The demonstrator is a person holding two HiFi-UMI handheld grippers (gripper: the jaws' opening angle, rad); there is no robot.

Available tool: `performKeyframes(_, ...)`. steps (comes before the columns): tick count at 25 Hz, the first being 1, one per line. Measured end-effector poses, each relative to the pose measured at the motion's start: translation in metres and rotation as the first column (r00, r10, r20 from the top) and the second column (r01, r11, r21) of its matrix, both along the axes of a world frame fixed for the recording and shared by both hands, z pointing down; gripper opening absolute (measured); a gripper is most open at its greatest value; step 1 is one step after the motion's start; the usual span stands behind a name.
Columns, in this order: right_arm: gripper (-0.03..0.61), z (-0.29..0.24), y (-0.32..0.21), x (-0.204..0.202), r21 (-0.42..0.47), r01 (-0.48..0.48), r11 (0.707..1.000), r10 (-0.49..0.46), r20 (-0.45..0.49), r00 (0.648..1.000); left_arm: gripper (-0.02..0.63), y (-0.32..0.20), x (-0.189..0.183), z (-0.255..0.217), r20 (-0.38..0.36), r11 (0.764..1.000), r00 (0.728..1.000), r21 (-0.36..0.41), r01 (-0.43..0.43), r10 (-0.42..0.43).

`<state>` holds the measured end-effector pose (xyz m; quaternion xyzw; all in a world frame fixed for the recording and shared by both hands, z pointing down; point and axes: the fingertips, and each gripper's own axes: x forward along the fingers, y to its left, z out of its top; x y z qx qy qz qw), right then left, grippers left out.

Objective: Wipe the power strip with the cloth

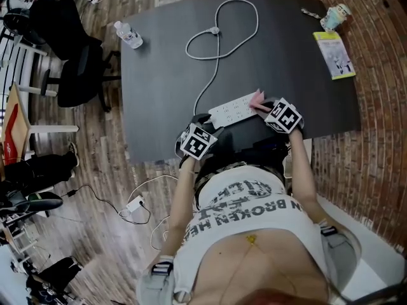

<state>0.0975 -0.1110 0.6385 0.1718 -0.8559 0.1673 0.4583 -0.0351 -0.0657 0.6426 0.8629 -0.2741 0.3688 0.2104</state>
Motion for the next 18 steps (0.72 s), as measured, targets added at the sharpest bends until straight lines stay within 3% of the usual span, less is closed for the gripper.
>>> performKeyframes(3, 0.017, -0.018, 0.001, -0.014, 0.030, 0.013, 0.999, -0.015, 0.071, 0.997, 0.239, -0.008, 0.009, -0.022, -0.067, 0.998, 0.997, 0.044, 0.042, -0.039)
performKeyframes(6, 0.017, -0.044, -0.002, -0.029, 0.117, 0.041, 0.992, -0.061, 0.170, 0.984, 0.219, -0.012, 0.017, -0.040, -0.122, 0.996, 0.991, 0.061, 0.070, -0.063)
performKeyframes(9, 0.017, -0.072, -0.003, -0.039, 0.200, 0.061, 0.978, -0.116, 0.274, 0.955, 0.134, -0.012, 0.025, -0.057, -0.169, 0.993, 0.983, 0.083, 0.081, -0.067)
performKeyframes(12, 0.017, -0.099, -0.002, -0.048, 0.261, 0.043, 0.964, -0.141, 0.372, 0.917, 0.026, -0.017, 0.027, -0.078, -0.227, 0.985, 0.970, 0.128, 0.120, -0.088)
performKeyframes(18, 0.017, -0.153, 0.001, -0.065, 0.339, -0.083, 0.937, -0.134, 0.570, 0.811, 0.009, -0.028, 0.030, -0.132, -0.339, 0.954, 0.934, 0.225, 0.196, -0.112)
